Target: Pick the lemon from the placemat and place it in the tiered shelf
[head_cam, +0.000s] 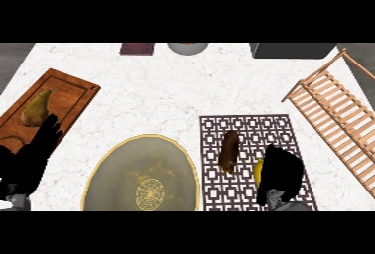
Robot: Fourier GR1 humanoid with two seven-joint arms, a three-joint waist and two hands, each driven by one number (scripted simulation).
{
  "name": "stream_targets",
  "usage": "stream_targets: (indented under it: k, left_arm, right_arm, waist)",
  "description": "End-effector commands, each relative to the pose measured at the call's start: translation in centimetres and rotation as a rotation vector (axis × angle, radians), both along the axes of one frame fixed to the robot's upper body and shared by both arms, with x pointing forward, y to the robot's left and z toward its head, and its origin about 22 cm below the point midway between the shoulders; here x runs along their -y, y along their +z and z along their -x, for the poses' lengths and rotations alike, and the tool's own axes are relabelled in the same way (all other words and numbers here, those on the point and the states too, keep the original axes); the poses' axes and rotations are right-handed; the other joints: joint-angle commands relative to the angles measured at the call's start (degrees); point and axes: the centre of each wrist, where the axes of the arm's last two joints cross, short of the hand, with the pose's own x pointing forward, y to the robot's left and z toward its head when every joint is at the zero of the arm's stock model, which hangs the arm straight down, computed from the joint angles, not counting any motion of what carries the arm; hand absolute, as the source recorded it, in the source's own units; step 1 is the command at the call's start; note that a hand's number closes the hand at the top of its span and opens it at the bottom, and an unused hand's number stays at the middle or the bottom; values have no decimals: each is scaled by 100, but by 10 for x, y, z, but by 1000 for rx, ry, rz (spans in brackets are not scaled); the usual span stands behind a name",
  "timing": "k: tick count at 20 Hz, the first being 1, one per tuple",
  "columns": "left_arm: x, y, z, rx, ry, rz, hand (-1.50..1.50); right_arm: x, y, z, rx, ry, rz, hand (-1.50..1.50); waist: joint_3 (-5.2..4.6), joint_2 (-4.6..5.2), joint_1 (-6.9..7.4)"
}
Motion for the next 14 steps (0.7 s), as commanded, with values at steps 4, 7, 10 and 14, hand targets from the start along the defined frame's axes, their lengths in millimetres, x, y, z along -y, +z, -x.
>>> stream_targets:
  k: [4, 7, 10, 14]
  left_arm:
    - [-16, 1, -8, -1, -5, 3, 0]
    - [-4, 2, 2, -10, 12, -19, 0]
    - [-2, -1, -6, -16, -7, 16, 0]
    - [4, -7, -5, -4, 2, 6, 0]
  right_arm:
    - [19, -16, -11, -35, 47, 60, 150]
    - [12, -14, 0, -25, 83, 79, 150]
    - [18, -1, -1, 22, 99, 138, 150]
    - [4, 9, 10, 136, 121, 127, 150]
  waist:
    - [42, 55, -8]
    - [43, 49, -5]
    - [41, 50, -23]
    - [42, 49, -19]
